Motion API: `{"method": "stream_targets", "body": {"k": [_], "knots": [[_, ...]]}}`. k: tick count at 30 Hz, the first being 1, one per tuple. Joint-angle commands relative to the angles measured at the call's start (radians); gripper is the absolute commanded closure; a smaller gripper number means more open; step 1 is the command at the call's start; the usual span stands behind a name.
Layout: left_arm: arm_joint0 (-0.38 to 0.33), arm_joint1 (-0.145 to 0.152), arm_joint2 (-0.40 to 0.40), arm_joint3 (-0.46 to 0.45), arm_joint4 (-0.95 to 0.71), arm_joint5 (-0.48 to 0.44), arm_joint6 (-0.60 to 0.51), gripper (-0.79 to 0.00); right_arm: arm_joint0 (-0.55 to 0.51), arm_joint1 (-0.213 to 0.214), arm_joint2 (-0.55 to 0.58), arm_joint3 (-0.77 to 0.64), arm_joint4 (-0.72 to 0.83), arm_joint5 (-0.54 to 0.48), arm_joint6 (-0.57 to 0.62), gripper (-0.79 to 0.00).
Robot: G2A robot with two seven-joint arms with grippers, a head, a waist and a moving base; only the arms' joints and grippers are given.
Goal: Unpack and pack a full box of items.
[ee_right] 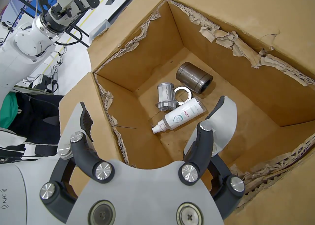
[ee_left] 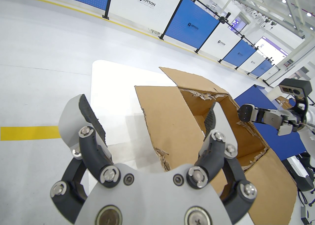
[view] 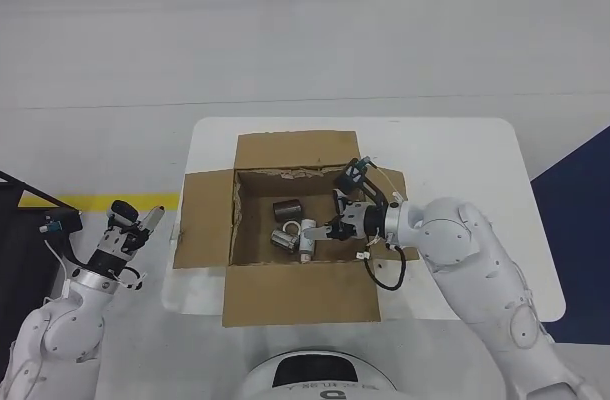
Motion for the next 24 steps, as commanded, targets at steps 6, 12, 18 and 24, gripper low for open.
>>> {"method": "stream_targets", "body": {"k": [6, 12, 18, 24], "knots": [[0.0, 0.0, 0.0, 0.0, 0.0, 0.0, 0.0, -0.785, 0.0, 0.0, 0.0, 0.0, 0.0, 0.0, 0.0, -0.785], [-0.024, 0.001, 0.007, 0.022, -0.023, 0.008, -0.033, -0.785, 0.041, -0.022, -0.138, 0.034, -0.095, 0.129, -0.017, -0.785], [-0.093, 0.006, 0.059, 0.086, 0.073, 0.01, -0.098, -0.785, 0.069, -0.039, -0.215, 0.045, -0.158, 0.268, -0.042, -0.785], [-0.114, 0.006, 0.106, 0.131, 0.094, -0.029, -0.093, -0.785, 0.155, -0.068, -0.309, 0.132, -0.2, 0.415, 0.007, -0.785]]}}
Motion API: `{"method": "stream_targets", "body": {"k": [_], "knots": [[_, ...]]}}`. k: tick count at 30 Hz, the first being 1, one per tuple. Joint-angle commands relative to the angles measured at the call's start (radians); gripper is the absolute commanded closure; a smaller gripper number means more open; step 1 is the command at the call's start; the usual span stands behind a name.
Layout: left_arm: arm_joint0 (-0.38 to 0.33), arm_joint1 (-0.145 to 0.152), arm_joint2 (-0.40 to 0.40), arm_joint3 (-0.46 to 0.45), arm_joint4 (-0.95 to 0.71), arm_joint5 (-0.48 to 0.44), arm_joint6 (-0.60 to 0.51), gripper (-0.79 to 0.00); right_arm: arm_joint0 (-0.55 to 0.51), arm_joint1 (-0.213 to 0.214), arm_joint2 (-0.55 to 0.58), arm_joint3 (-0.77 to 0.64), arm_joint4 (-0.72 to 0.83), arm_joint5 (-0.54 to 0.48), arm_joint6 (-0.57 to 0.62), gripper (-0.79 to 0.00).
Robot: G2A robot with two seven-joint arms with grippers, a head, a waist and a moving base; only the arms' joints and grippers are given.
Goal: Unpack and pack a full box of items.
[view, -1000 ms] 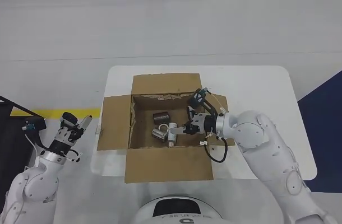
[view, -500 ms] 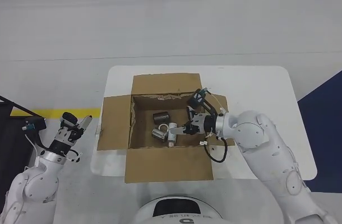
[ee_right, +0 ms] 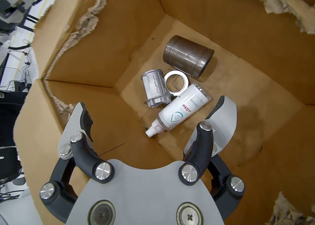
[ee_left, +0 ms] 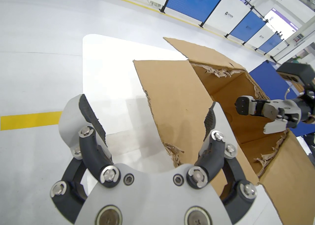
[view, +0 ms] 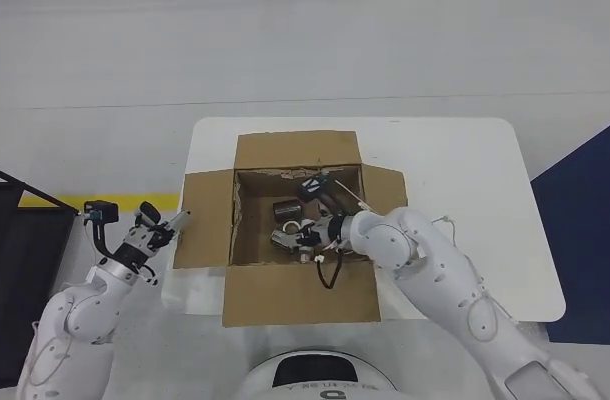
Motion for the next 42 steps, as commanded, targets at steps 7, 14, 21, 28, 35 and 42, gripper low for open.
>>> {"method": "stream_targets", "body": {"k": [7, 14, 21, 28, 35, 42], "knots": [[-0.016, 0.003, 0.035, 0.031, 0.037, -0.025, -0.022, -0.785, 0.121, -0.05, -0.111, 0.161, 0.004, 0.13, 0.016, -0.785], [-0.028, 0.003, 0.051, 0.047, 0.067, -0.019, -0.023, -0.785, 0.188, -0.091, -0.172, 0.263, 0.021, 0.219, 0.017, -0.785], [-0.028, 0.003, 0.051, 0.047, 0.067, -0.019, -0.023, -0.785, 0.229, -0.124, -0.213, 0.344, 0.027, 0.307, 0.028, -0.785], [-0.028, 0.003, 0.051, 0.047, 0.067, -0.019, -0.023, -0.785, 0.248, -0.149, -0.252, 0.395, -0.008, 0.381, 0.05, -0.459], [-0.028, 0.003, 0.051, 0.047, 0.067, -0.019, -0.023, -0.785, 0.265, -0.174, -0.281, 0.429, -0.015, 0.414, 0.067, 0.0], [-0.028, 0.003, 0.051, 0.047, 0.067, -0.019, -0.023, -0.785, 0.247, -0.172, -0.229, 0.354, -0.003, 0.42, 0.015, 0.0]]}}
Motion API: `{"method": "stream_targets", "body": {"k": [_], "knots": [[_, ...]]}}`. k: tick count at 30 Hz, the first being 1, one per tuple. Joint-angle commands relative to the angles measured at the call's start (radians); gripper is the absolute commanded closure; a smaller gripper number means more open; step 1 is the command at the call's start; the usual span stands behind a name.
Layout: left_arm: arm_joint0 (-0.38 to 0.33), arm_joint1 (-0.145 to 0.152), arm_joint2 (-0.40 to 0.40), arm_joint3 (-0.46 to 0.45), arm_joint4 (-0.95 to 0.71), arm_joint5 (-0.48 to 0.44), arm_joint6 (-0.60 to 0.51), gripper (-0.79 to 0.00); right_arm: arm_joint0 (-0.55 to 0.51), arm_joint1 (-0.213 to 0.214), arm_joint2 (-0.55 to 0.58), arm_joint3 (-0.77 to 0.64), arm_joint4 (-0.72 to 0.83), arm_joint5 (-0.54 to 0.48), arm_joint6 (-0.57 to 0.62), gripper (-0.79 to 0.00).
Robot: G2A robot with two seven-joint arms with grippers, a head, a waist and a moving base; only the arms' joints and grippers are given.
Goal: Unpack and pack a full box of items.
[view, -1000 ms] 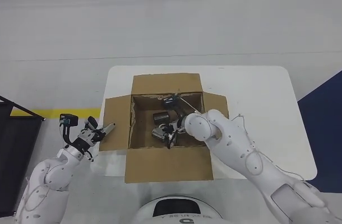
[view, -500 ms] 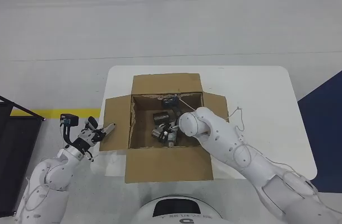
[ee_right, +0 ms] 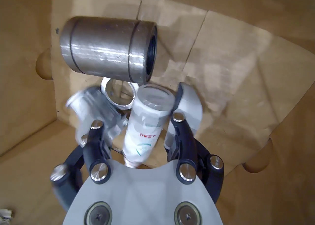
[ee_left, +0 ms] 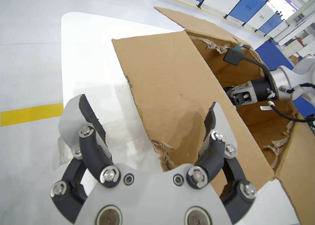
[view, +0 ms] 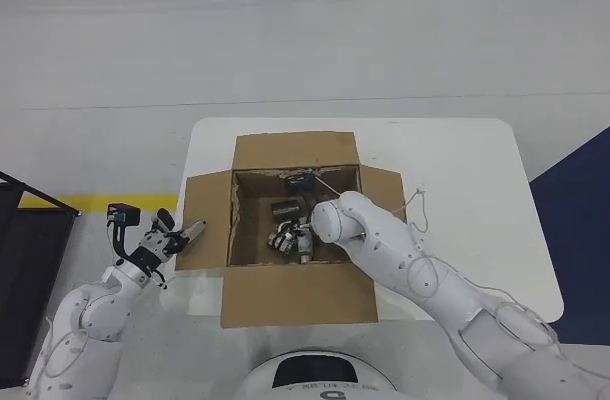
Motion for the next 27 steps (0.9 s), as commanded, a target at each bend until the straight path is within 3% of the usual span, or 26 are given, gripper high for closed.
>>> {"method": "stream_targets", "body": {"k": [1, 9, 11, 13, 16, 21, 27], "knots": [[0.0, 0.0, 0.0, 0.0, 0.0, 0.0, 0.0, -0.785, -0.024, 0.01, 0.032, -0.059, -0.001, -0.006, -0.022, 0.0], [0.0, 0.0, 0.0, 0.0, 0.0, 0.0, 0.0, -0.785, -0.154, 0.065, 0.141, -0.267, -0.104, 0.024, 0.009, 0.0], [0.0, 0.0, 0.0, 0.0, 0.0, 0.0, 0.0, -0.785, -0.161, 0.067, 0.141, -0.268, -0.113, 0.022, 0.035, -0.086], [0.0, 0.0, 0.0, 0.0, 0.0, 0.0, 0.0, -0.785, -0.152, 0.062, 0.122, -0.246, -0.122, 0.014, 0.056, -0.197], [0.0, 0.0, 0.0, 0.0, 0.0, 0.0, 0.0, -0.785, -0.112, 0.047, 0.079, -0.187, -0.149, 0.008, 0.084, -0.296], [0.0, 0.0, 0.0, 0.0, 0.0, 0.0, 0.0, -0.785, -0.044, 0.015, 0.015, -0.109, -0.179, 0.033, 0.119, -0.342], [0.0, 0.0, 0.0, 0.0, 0.0, 0.0, 0.0, -0.785, 0.011, -0.021, -0.023, -0.026, -0.175, 0.041, 0.132, -0.336]]}}
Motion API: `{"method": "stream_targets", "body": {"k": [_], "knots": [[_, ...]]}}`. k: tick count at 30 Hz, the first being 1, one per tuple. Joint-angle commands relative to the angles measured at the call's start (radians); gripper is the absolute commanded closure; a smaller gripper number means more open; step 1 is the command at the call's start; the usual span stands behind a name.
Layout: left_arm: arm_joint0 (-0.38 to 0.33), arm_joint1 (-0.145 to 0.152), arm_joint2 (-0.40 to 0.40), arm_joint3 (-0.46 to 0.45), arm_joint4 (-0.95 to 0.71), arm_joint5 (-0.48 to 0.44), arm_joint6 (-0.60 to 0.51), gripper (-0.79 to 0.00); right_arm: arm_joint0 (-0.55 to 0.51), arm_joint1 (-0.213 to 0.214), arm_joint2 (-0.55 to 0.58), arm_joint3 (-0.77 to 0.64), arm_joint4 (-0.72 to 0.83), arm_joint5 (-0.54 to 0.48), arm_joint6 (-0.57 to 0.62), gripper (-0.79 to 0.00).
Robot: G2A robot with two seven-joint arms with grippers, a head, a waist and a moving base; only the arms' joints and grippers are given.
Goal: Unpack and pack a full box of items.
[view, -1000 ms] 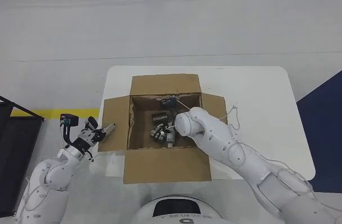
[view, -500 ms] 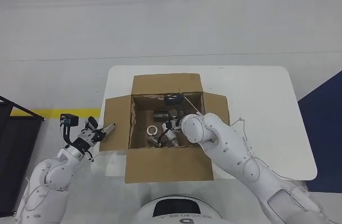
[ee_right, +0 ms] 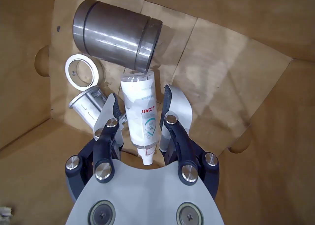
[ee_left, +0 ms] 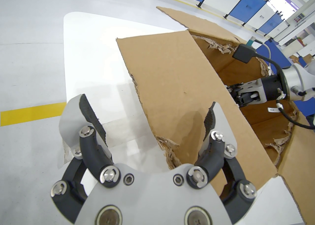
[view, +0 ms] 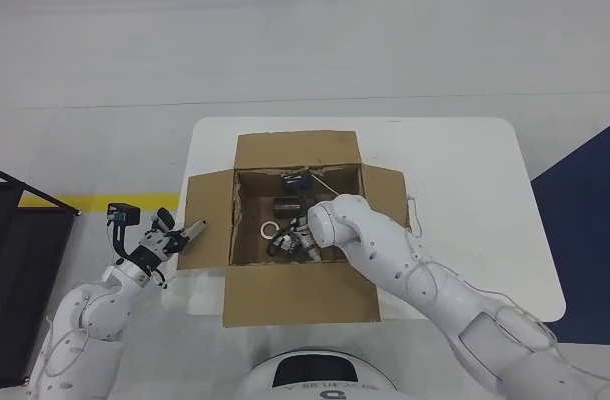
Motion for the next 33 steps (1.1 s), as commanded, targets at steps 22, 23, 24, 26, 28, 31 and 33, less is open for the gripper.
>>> {"method": "stream_targets", "body": {"k": [22, 23, 24, 26, 28, 31, 33], "knots": [[0.0, 0.0, 0.0, 0.0, 0.0, 0.0, 0.0, -0.785, -0.157, 0.044, 0.25, -0.282, -0.034, -0.107, -0.118, 0.0], [0.0, 0.0, 0.0, 0.0, 0.0, 0.0, 0.0, -0.785, -0.208, 0.06, 0.302, -0.347, -0.037, -0.144, -0.148, 0.0], [0.0, 0.0, 0.0, 0.0, 0.0, 0.0, 0.0, -0.785, -0.259, 0.074, 0.352, -0.402, -0.036, -0.187, -0.175, 0.0], [0.0, 0.0, 0.0, 0.0, 0.0, 0.0, 0.0, -0.785, -0.359, 0.099, 0.466, -0.5, -0.013, -0.285, -0.252, 0.0], [0.0, 0.0, 0.0, 0.0, 0.0, 0.0, 0.0, -0.785, -0.444, 0.119, 0.583, -0.567, 0.02, -0.385, -0.338, 0.0], [0.0, 0.0, 0.0, 0.0, 0.0, 0.0, 0.0, -0.785, -0.533, 0.14, 0.743, -0.608, 0.087, -0.53, -0.44, 0.0], [0.0, 0.0, 0.0, 0.0, 0.0, 0.0, 0.0, -0.785, -0.562, 0.149, 0.829, -0.605, 0.14, -0.612, -0.483, 0.0]]}}
